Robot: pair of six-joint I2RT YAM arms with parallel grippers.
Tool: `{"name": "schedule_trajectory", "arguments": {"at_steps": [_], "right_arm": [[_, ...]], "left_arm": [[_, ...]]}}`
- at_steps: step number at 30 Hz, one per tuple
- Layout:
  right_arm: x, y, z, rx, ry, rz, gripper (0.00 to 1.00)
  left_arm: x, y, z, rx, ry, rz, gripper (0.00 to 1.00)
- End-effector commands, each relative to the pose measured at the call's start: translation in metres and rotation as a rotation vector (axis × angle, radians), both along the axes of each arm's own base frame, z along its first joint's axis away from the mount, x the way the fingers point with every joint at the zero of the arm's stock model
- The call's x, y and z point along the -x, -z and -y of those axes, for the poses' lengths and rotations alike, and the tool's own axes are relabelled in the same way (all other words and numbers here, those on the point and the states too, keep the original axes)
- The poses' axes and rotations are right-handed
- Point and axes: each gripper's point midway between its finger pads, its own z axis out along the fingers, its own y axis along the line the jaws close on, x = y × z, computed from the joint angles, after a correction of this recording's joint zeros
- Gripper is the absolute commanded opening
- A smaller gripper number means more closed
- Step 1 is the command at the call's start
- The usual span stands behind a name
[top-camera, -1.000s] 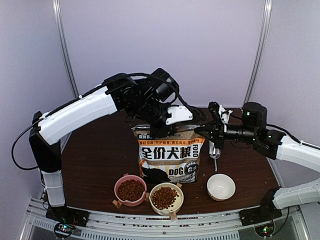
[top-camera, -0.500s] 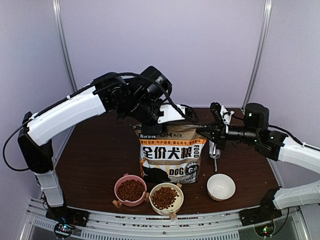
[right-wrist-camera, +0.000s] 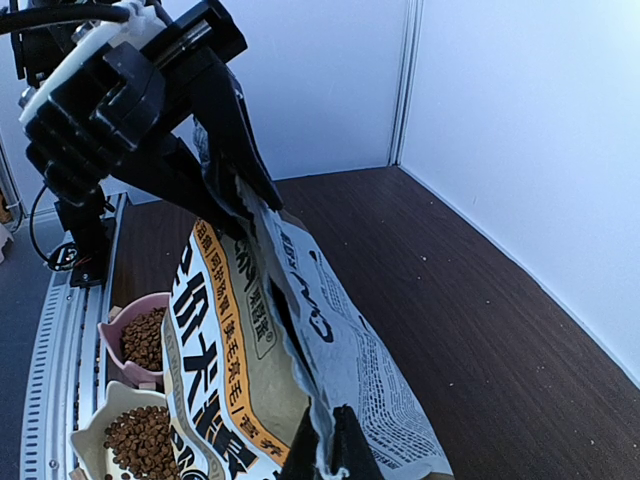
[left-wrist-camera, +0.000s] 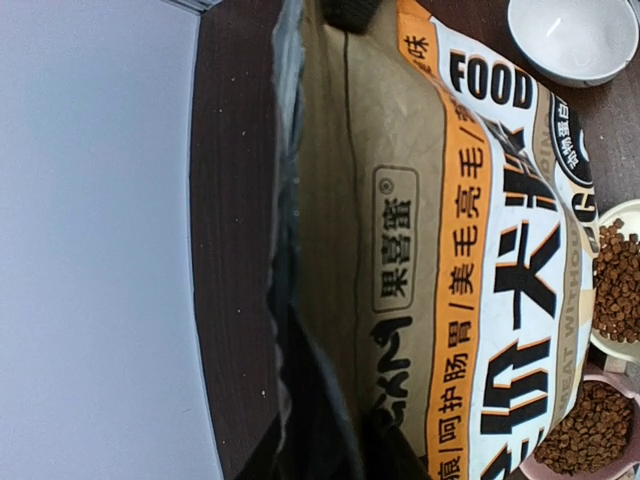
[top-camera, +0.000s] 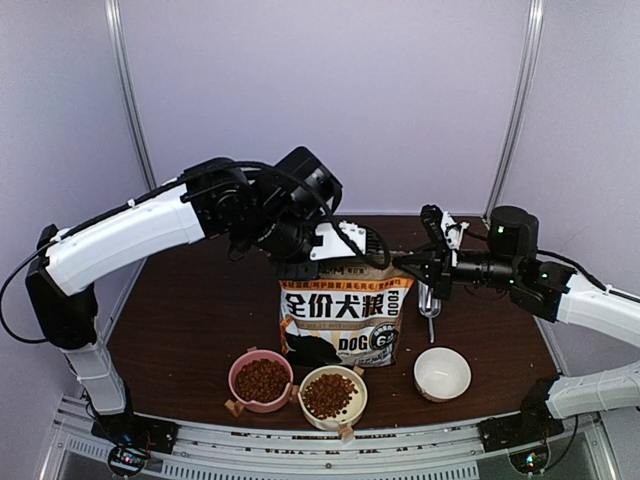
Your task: Serve the pet food
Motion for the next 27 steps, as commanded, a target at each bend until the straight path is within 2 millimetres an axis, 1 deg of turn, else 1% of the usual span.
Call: {"name": "schedule_trajectory", "arguments": {"at_steps": [1,3,7,9,10,15,17,21,27], "right_arm": [[-0.002,-0.043,0.009,-0.088,0.047,0.094,0.0],[-0.001,-0.042,0.009,-0.085,0.045,0.089,0.0],[-0.001,-0.043,0.01,-0.075,0.052,0.086,0.0],[0.0,-0.042,0.01,-0.053,0.045,0.091,0.0],[0.001,-0.039,0.01,-0.032,0.039,0.078,0.01],[0.006,-0.035,0.008,0.068,0.012,0.064,0.3],[0.008,-0.034,0.006,0.098,0.002,0.074,0.39],[0.011,-0.037,0.001,0.119,-0.018,0.094,0.47],[0.017,-0.03,-0.014,0.203,-0.082,0.087,0.51]], "left_arm": [[-0.003,-0.032,0.001,0.088,0.001,0.105,0.23],[-0.001,-0.035,0.002,0.101,0.014,0.128,0.18],[0.002,-0.04,0.002,0.124,0.027,0.126,0.05],[0.004,-0.044,0.002,0.138,0.03,0.122,0.0],[0.006,-0.045,0.002,0.146,0.033,0.118,0.0],[0.015,-0.054,0.006,0.204,0.075,0.076,0.0],[0.018,-0.059,0.009,0.245,0.092,0.036,0.0],[0.019,-0.062,0.01,0.294,0.103,-0.023,0.0],[0.017,-0.058,0.011,0.297,0.106,-0.04,0.0]]}}
